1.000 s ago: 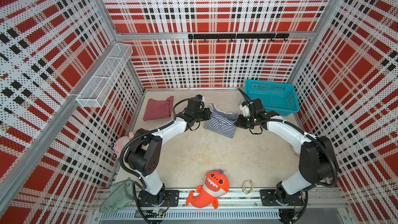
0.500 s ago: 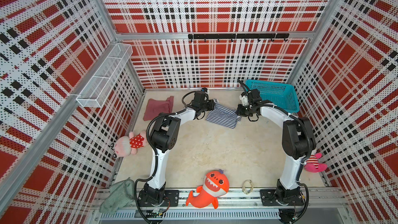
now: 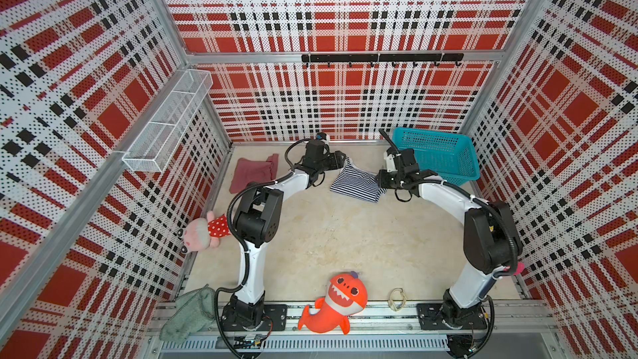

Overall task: Fold and stack tank tops
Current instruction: Smooth out the tank top at the top-center of the table.

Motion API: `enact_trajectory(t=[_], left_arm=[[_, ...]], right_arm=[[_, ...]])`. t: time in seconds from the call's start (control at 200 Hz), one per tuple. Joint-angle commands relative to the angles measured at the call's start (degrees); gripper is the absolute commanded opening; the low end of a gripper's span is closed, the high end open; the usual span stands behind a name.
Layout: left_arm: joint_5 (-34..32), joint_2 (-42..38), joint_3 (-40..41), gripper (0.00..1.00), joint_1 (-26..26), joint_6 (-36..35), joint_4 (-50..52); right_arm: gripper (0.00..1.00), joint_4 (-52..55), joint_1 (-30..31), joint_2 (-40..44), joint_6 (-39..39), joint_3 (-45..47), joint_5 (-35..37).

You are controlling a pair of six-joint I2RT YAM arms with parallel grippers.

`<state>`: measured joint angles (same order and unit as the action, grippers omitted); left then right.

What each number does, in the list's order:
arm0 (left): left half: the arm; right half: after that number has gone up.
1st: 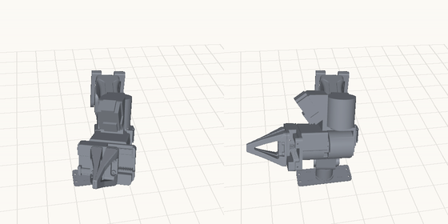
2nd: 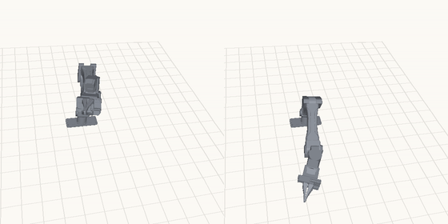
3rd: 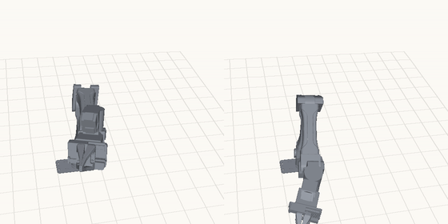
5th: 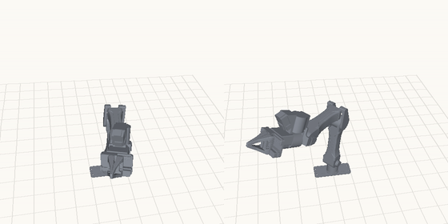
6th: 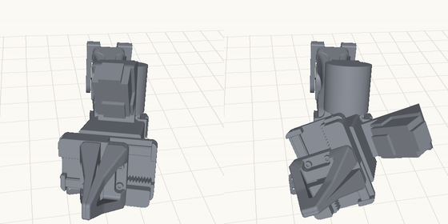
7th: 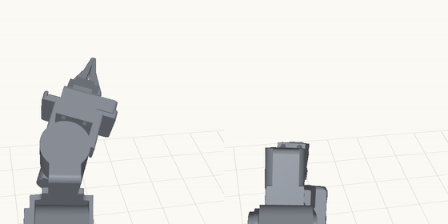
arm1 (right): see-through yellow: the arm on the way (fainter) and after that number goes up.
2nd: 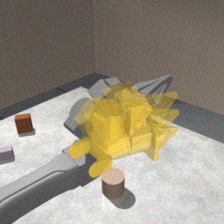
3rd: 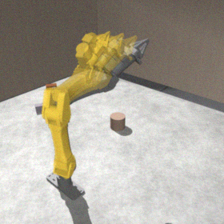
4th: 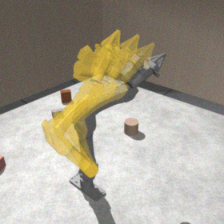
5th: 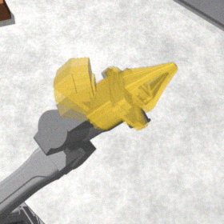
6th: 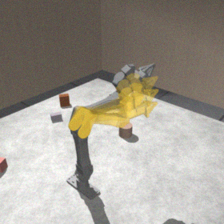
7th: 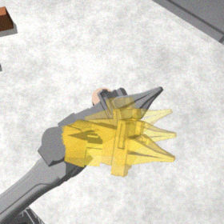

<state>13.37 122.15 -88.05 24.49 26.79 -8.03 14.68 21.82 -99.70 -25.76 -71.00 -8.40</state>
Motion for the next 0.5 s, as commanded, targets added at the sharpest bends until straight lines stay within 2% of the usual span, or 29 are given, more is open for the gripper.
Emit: enact_trajectory(t=[0.0,0.15,0.256,0.401,0.496], left_arm=[[1.36,4.13,0.25,0.65,2.11,3.11,-1.39],[0.88,8.45,-0.33,0.64,2.28,4.55,-1.24],[0.17,10.09,0.94,0.64,1.96,4.42,-0.07],[-0.85,9.55,7.3,0.59,1.81,4.01,-0.03],[-1.52,7.71,12.48,0.58,1.22,4.39,-1.26]], right_arm=[[0.19,-9.01,2.12,-0.05,-8.4,5.09,0.76],[0.17,-14.91,2.29,-3.2,-12.79,10.17,-0.72],[0.15,-14.29,2.27,-5.47,-12.61,11.54,2.12],[0.15,-10.35,1.93,-5.76,-10.66,14.84,5.83],[0.14,-10.37,1.32,-4.95,-10.63,18.16,5.51]])
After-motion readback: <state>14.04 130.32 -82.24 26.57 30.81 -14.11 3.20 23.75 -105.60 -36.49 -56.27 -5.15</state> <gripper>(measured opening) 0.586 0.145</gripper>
